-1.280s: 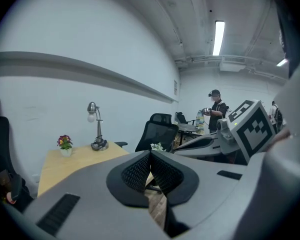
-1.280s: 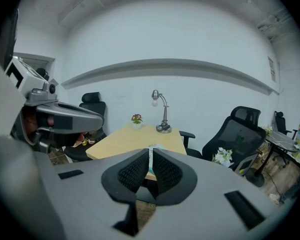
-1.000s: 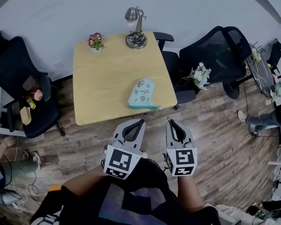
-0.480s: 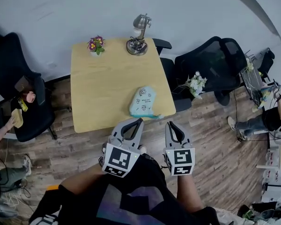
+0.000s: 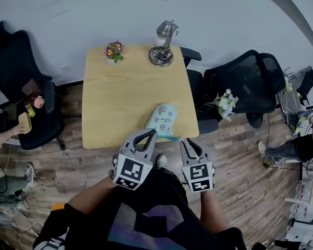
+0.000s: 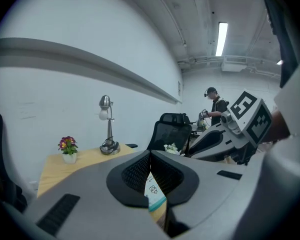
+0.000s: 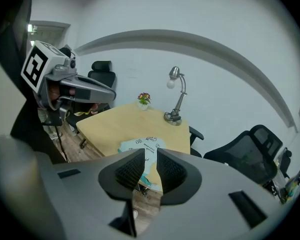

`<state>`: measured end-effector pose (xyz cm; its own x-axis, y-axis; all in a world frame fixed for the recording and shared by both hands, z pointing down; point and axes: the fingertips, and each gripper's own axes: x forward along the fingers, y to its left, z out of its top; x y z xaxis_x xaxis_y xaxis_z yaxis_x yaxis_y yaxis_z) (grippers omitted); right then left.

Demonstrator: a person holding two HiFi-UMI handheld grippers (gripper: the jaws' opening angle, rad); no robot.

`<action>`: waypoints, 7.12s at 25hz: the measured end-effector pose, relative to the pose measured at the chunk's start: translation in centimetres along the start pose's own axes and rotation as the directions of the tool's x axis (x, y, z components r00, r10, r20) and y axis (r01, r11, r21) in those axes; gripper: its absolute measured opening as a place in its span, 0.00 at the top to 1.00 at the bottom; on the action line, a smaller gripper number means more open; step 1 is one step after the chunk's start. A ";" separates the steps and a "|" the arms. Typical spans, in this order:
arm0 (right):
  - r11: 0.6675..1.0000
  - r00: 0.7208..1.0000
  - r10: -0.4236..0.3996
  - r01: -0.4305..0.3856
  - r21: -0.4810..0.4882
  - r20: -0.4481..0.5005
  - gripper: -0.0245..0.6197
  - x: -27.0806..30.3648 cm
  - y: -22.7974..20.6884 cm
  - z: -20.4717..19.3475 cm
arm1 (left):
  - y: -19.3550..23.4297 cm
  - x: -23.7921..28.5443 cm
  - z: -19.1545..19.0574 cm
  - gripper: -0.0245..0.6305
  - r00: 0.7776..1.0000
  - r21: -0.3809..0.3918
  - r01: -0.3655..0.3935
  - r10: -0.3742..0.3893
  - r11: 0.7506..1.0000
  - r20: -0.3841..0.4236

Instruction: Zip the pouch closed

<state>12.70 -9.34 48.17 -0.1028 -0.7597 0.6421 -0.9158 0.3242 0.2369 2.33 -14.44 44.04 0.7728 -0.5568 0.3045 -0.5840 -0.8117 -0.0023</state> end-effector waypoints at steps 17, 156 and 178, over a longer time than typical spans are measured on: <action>0.831 0.927 0.270 -0.361 -0.423 -0.261 0.77 8.0 -0.5 -11.0 | -5.1 6.8 -10.7 0.91 0.944 -0.087 0.027 -0.055 0.996 -0.326; 0.969 0.854 0.096 -0.199 0.148 0.512 0.94 -4.8 -5.1 15.1 | -0.6 -0.1 10.9 0.94 0.972 -0.107 -0.210 0.219 0.972 0.089; 0.963 0.886 0.078 -0.185 0.194 0.457 0.94 -4.1 -5.1 12.5 | -1.0 -0.1 10.1 0.94 0.973 -0.110 -0.211 0.219 0.971 0.067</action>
<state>12.97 -14.94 35.19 -0.3402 -0.9054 0.2540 -0.9385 0.3438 -0.0317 5.39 -15.38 34.37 0.6406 -0.7319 0.2324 -0.7579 -0.6513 0.0380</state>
